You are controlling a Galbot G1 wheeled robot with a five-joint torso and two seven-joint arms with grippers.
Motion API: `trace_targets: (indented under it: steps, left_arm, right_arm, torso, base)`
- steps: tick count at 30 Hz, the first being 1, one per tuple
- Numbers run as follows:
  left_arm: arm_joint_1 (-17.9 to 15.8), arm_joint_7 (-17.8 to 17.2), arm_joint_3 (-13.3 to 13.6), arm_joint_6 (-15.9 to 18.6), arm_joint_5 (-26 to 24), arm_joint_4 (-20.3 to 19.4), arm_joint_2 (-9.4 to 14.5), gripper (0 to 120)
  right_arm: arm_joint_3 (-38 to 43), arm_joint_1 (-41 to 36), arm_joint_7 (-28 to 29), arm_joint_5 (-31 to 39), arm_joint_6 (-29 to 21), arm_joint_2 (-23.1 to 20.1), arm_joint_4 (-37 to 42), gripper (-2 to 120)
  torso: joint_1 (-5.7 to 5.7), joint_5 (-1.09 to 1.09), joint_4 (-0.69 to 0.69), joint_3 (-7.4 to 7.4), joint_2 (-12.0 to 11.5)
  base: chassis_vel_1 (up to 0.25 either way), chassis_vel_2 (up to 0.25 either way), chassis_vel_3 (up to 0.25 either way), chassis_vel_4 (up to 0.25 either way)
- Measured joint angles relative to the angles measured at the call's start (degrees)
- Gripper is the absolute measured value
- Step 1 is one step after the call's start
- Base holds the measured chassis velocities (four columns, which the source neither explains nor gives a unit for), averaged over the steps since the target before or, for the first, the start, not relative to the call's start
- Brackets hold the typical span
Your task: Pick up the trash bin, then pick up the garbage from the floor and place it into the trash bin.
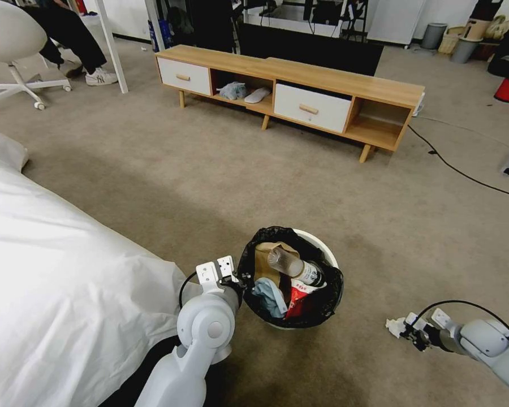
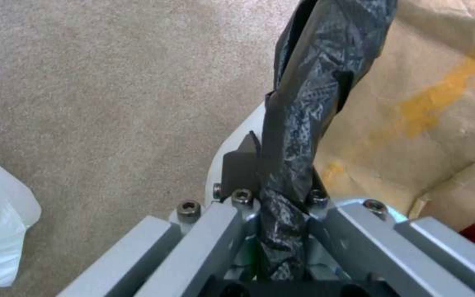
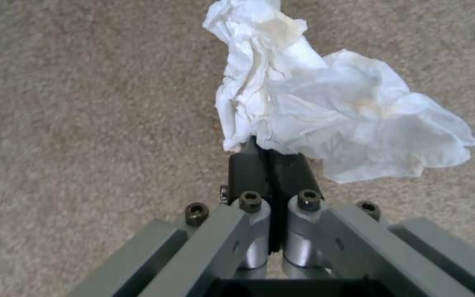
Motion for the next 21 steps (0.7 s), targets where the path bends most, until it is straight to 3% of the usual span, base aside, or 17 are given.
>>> trace_targets:
  steps: [12, 21]
  left_arm:
    - [0.26, 0.24, 0.15, 0.0, 0.71, 0.15, -0.37, 1]
    - [0.0, 0.36, 0.62, 0.0, 0.39, -0.54, 0.65, 1]
  right_arm:
    - [1.3, -1.18, 3.15, 1.17, 0.02, -0.73, 1.35, 0]
    - [8.87, -8.47, 5.68, 3.42, -2.07, -6.82, 11.94, 0]
  torso:
    - [0.0, 0.0, 0.0, 0.0, 0.0]
    - [0.0, 0.0, 0.0, 0.0, 0.01]
  base:
    - [0.0, 0.0, 0.0, 0.0]
    - [0.0, 0.0, 0.0, 0.0]
